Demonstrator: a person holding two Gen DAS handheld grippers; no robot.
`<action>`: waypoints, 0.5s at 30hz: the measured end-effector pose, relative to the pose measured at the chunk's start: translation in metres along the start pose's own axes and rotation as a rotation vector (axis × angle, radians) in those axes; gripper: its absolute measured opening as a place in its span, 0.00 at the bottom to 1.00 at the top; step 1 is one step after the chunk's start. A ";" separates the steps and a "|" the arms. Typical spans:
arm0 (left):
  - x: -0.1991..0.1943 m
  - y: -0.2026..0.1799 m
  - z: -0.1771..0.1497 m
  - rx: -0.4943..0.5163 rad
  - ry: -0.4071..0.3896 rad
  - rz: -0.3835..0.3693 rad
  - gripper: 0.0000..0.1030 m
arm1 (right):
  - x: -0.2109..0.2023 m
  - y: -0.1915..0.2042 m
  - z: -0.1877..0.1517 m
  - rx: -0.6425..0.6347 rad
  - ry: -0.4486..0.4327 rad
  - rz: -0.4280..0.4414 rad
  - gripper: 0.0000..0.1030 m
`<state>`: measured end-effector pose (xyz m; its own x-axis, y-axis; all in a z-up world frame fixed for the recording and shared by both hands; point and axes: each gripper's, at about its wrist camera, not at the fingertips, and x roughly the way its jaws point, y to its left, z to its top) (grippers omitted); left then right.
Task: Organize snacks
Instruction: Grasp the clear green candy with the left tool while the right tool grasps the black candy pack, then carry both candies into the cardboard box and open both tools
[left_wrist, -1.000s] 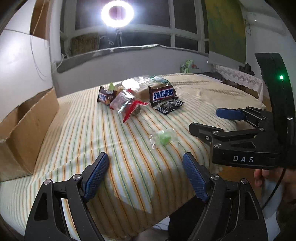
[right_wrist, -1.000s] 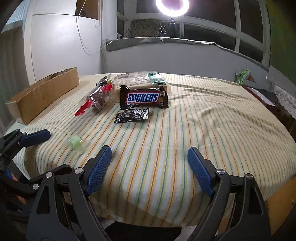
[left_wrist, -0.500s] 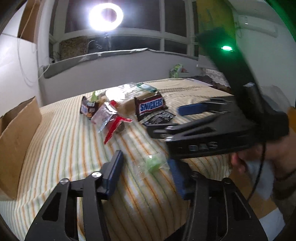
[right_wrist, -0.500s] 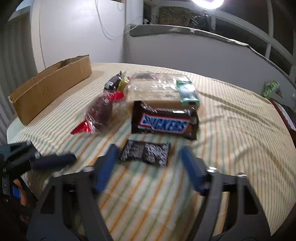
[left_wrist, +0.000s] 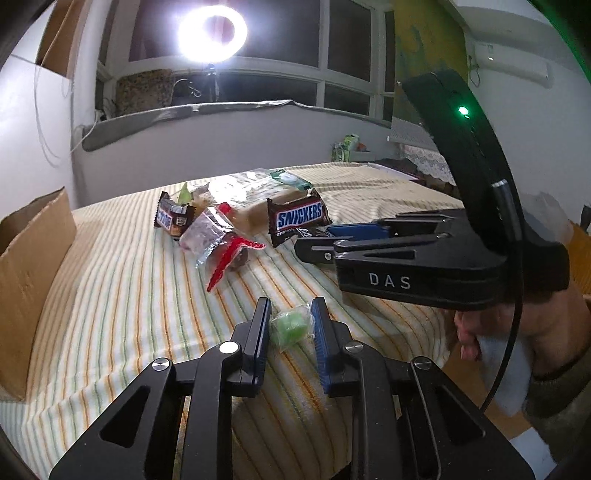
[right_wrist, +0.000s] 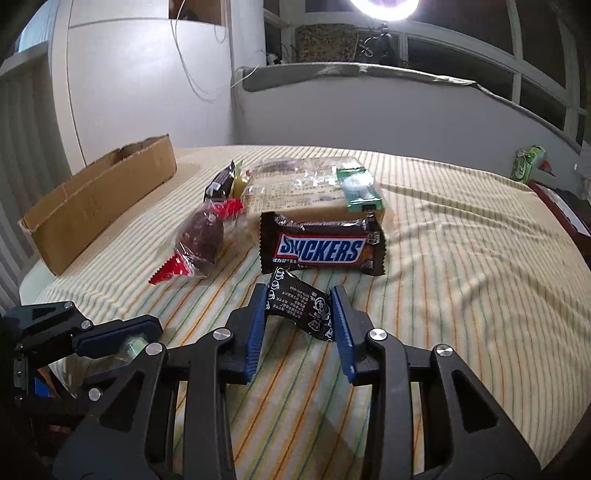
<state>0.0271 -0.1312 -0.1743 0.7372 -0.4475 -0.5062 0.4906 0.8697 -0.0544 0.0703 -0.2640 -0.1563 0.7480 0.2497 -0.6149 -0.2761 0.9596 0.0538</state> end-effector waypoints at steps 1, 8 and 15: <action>0.000 0.000 0.000 -0.003 -0.002 0.001 0.20 | -0.003 -0.001 0.000 0.004 -0.006 -0.005 0.34; -0.002 -0.003 0.001 0.005 -0.001 -0.001 0.20 | -0.011 -0.011 -0.008 0.043 -0.013 -0.022 0.34; 0.001 -0.003 0.006 -0.005 0.010 -0.001 0.20 | -0.015 -0.016 -0.009 0.075 -0.024 -0.033 0.34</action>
<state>0.0289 -0.1350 -0.1693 0.7322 -0.4462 -0.5146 0.4890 0.8703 -0.0588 0.0578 -0.2847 -0.1547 0.7706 0.2197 -0.5982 -0.2056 0.9742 0.0929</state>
